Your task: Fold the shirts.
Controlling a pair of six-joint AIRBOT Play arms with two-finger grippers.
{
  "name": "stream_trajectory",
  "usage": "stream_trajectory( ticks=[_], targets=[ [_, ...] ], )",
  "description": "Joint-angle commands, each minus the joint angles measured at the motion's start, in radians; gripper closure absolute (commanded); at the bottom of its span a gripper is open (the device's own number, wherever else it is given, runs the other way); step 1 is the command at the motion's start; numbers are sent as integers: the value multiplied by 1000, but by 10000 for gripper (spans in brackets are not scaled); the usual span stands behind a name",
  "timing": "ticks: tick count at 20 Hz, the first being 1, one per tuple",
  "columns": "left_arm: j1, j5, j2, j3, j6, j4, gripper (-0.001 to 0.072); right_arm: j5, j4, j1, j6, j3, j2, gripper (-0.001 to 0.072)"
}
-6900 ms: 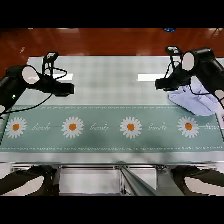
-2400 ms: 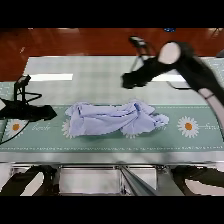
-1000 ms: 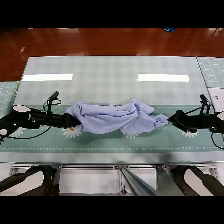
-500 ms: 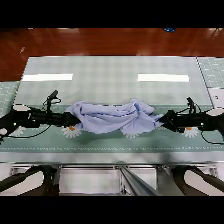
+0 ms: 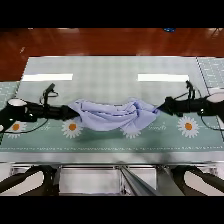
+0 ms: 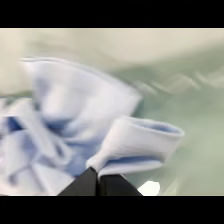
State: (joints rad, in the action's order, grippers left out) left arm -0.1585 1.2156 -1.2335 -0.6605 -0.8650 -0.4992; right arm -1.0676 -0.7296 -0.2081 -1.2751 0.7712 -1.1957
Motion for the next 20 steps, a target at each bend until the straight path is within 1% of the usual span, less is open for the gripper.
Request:
stream_trajectory(
  ticks=[1,4,7,9,11,12,13,14,15,17,18,19,20],
  targets=[
    [-44,99,74,-235,-25,103,694,-89,-5,5,-23,332,69,690],
    [-121,48,194,-529,-92,201,694,-115,-59,5,-74,779,129,690],
    [-214,31,298,-806,-103,200,694,-154,-174,5,-145,1132,180,690],
    [-304,31,363,-935,-135,185,694,-171,-288,5,-186,1262,243,690],
    [-386,26,431,-1007,-160,138,694,-175,-383,5,-204,1280,344,690],
    [-404,23,472,-1020,-187,103,694,-186,-429,5,-223,1279,388,690],
    [-389,23,515,-1021,-196,56,694,-191,-460,5,-226,1279,426,690],
    [-353,14,554,-1021,-197,-11,694,-195,-502,5,-224,1279,465,690],
    [-300,-8,597,-1021,-220,-93,694,-212,-551,5,-225,1279,498,690],
    [-200,-92,698,-1021,-300,-312,694,-287,-627,5,-238,1279,554,690],
    [-171,-125,750,-1021,-336,-430,694,-327,-636,5,-241,1279,573,690],
    [-150,-132,799,-1021,-390,-560,694,-353,-631,6,-241,1279,586,690],
    [-134,-116,835,-1018,-456,-658,694,-351,-618,7,-241,1265,600,690]
  ],
)
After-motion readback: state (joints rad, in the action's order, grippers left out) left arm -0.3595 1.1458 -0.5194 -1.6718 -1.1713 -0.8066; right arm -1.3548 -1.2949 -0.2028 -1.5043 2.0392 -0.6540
